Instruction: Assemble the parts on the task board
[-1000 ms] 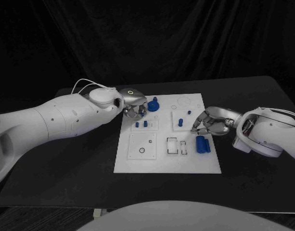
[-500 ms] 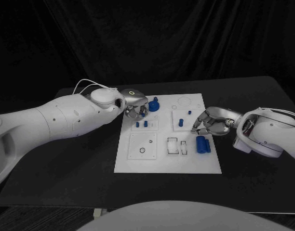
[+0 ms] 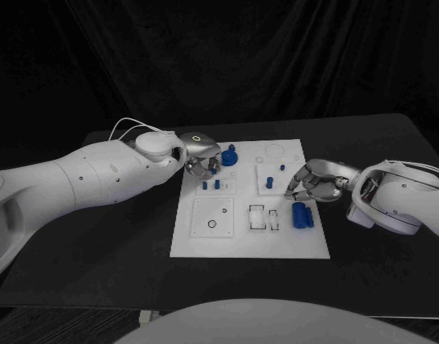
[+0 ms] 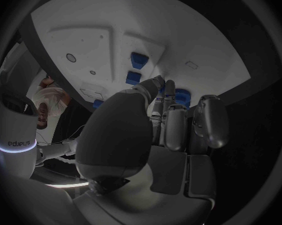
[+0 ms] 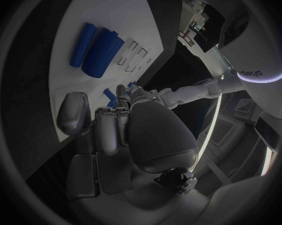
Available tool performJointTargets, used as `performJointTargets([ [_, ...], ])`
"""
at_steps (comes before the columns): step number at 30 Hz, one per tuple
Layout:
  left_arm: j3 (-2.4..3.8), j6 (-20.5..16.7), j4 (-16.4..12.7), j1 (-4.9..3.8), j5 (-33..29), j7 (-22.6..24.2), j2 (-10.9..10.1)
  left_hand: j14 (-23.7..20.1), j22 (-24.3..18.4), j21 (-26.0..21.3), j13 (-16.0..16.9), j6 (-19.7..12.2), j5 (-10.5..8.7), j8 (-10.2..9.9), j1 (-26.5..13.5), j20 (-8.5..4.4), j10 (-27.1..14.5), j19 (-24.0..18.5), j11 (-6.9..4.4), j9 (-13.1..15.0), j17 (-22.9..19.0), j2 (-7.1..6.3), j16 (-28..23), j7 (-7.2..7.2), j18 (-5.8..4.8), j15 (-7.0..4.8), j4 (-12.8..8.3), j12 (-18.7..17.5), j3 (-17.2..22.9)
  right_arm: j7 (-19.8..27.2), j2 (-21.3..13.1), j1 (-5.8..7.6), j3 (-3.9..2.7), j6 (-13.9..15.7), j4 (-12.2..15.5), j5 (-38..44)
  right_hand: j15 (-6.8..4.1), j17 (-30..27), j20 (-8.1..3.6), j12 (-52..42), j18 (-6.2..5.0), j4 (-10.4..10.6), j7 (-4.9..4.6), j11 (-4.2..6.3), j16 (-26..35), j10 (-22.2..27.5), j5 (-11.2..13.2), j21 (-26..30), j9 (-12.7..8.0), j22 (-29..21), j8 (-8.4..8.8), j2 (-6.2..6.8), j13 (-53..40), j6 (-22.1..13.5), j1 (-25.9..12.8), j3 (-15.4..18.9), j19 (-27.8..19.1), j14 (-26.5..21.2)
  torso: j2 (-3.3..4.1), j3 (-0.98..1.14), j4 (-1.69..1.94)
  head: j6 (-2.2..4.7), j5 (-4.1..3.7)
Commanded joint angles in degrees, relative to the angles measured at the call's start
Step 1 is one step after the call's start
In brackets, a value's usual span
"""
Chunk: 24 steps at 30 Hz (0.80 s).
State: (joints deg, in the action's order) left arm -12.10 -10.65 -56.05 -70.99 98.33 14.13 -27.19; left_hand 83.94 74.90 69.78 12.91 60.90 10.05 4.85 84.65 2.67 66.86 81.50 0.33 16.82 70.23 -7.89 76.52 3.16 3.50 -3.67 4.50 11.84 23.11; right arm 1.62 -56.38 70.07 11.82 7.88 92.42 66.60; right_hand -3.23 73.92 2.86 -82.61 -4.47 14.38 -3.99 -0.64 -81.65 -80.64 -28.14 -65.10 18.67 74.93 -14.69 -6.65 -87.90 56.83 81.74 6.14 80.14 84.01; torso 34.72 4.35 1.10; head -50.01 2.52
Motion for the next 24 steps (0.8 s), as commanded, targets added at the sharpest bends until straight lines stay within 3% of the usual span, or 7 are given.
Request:
performJointTargets([
  [1, 0.04, 1.37, 0.13, 0.14, -0.05, -0.22, 0.26, -0.02, 9.42, -0.33, -0.14, -0.66, -0.17, -0.50, -0.21, -0.08, 0.22, -0.48, -0.02, -0.15, -0.24, 0.08, -0.38, -0.08, 0.72, -0.21, -0.08, -0.40, 0.42, -0.95, -0.02, -0.11, -0.03, -0.58, 0.07, 0.00, -0.39, -0.04, -0.13, 0.39, -0.77, 0.13, -0.28, 0.77, 0.31, -0.43, -0.37, 0.28, -0.03, 8.02, 0.06, -0.02, 13.78, -0.20, 0.47, -0.35, -0.42, 1.11, 0.00, 0.00, 0.00, 0.01, -0.05],
  [24, 0.04, 3.30, 0.98, 0.44, -0.05, -1.39, 0.62, -0.51, 9.21, -1.82, -1.02, -7.43, -0.07, -1.32, -1.22, 0.39, -1.19, -0.97, 0.95, -1.81, -1.39, -0.31, -1.15, -1.69, 0.86, 0.41, 0.05, -2.53, 0.96, -1.30, 0.07, -0.15, -0.03, -1.31, -0.13, 0.00, -0.38, -0.09, -0.12, 0.45, -0.79, 0.12, -0.31, 0.75, 0.33, -0.36, -0.38, 0.43, -0.03, 7.98, 0.09, -0.03, 13.89, -0.25, 0.55, -0.43, -0.48, 1.08, 0.00, 0.00, 0.00, 0.01, 0.02],
])
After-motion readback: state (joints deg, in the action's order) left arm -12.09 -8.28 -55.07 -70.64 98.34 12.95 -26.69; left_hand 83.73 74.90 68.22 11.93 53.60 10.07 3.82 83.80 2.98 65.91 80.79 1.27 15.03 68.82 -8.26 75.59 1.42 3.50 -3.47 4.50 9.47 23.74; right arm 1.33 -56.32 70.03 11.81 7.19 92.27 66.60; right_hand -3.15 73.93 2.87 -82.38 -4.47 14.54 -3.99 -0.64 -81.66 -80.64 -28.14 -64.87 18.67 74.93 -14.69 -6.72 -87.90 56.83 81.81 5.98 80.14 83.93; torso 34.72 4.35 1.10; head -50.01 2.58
